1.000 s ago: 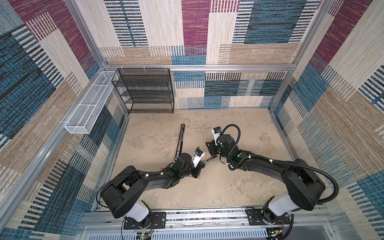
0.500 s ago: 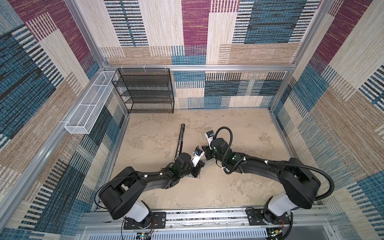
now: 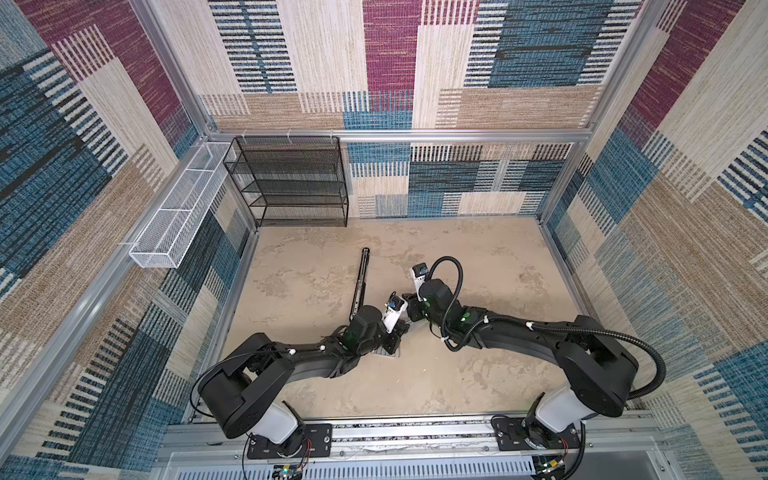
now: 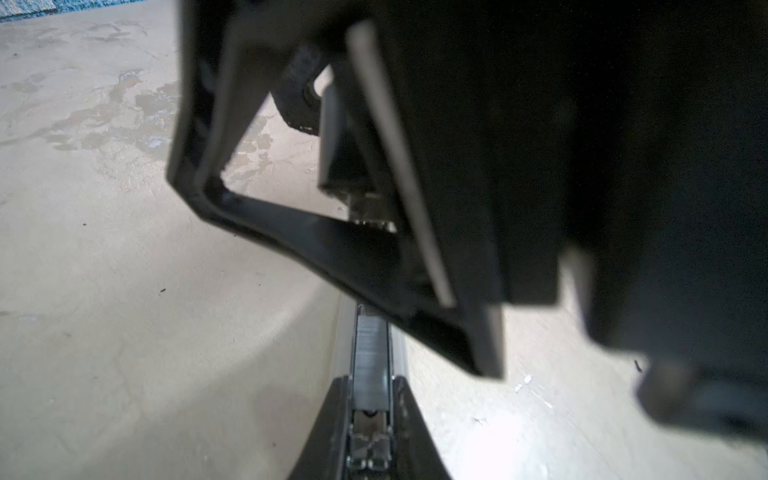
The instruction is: Load the staples into the stapler
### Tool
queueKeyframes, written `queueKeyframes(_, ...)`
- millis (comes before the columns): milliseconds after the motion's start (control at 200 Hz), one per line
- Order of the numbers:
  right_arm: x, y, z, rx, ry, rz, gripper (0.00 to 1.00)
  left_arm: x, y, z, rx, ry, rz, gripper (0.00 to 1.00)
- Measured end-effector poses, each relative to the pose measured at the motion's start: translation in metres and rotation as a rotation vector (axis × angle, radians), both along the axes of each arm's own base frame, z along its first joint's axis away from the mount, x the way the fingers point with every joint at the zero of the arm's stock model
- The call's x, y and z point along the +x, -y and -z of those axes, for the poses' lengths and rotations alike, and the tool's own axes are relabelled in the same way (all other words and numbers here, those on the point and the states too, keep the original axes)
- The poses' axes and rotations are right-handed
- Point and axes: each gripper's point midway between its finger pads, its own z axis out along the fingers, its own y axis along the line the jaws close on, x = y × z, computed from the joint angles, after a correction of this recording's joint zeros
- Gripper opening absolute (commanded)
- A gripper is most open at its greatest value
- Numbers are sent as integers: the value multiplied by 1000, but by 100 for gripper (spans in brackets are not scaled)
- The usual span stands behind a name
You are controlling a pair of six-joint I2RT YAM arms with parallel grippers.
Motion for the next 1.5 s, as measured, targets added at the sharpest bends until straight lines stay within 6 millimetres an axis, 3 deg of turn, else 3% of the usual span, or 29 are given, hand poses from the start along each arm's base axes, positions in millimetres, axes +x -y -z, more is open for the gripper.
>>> queueKeyframes(401,-1,1,2,13,-21,23,61,3,1,-3,-24,7,-11,5)
queueKeyframes(721,-4,3,-8,48,-15,32,64,6,6,-13,-59,27,2,4)
queueKeyframes(1092,-11,2,-2,19,-25,-6,69,11,11,-20,-64,26,13,4)
queueKeyframes(1502,-12,4,-18,92,-42,-54,74,12,14,-35,-109,86,47,7)
